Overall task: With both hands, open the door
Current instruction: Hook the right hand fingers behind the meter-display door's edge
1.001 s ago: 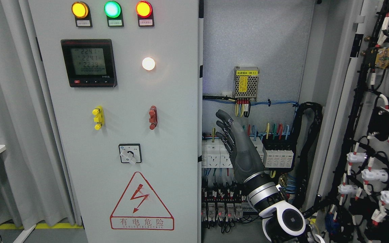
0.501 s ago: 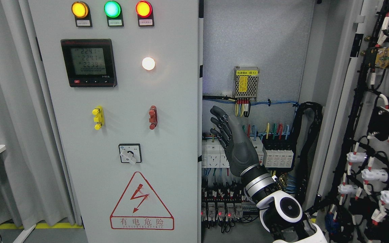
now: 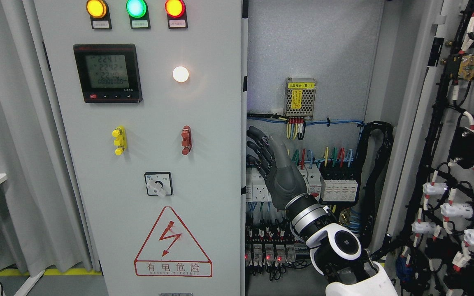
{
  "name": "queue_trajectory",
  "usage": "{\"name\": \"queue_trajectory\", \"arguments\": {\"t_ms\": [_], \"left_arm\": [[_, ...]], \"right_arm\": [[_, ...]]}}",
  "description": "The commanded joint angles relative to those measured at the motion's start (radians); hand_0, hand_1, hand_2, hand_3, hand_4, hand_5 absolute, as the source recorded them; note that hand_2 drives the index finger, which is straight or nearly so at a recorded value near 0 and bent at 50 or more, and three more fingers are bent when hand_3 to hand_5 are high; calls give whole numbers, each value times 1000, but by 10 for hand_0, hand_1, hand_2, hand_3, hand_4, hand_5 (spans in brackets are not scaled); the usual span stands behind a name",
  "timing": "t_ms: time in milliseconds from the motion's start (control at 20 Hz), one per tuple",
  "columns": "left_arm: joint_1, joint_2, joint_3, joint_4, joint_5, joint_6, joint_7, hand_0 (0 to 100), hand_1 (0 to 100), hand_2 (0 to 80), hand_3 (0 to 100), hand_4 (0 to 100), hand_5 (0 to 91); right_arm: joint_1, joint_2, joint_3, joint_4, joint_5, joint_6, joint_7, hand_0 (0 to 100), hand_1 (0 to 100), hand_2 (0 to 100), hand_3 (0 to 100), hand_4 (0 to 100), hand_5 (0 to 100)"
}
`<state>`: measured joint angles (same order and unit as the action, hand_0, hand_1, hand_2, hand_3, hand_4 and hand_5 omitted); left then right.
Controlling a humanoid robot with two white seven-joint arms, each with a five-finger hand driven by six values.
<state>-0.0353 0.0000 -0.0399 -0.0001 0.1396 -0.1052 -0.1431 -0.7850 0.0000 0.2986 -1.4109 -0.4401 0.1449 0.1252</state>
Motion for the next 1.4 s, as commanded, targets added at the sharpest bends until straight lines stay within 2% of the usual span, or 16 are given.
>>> {"name": "queue_trajectory", "arguments": {"t_ms": [0,300,400,801,951,1201,1352], "left_arm": [[0,8,2,-12,0,-1,-1,288,0,27,28,34,0],[0,8,2,-14,0,-2,-1,288,0,27,28,34,0],[0,8,2,-12,0,-2,-1,288,0,27,28,34,0],[0,11,3,-14,2,-2,-1,288,0,27,28,34,0],[0,12,3,-12,2,-2,-1,288,0,27,28,34,0],[0,12,5,-12,2,-4,-1,288,0,27,28,34,0],[0,11,5,-12,2,-2,-1,288,0,27,28,34,0]], "right_arm": [[-28,0,20,33,-16,7,1,218,0,0,0,0,0],[-36,0,22,30,-16,19,10,218,0,0,0,0,0],[-40,0,27,32,-16,18,51,218,0,0,0,0,0],[-43,0,7,33,-20,15,63,218,0,0,0,0,0],[-39,0,-10,27,-20,15,123,218,0,0,0,0,0],[-31,0,-35,26,-32,16,129,218,0,0,0,0,0],[-31,0,-38,23,-124,21,134,218,0,0,0,0,0]]}}
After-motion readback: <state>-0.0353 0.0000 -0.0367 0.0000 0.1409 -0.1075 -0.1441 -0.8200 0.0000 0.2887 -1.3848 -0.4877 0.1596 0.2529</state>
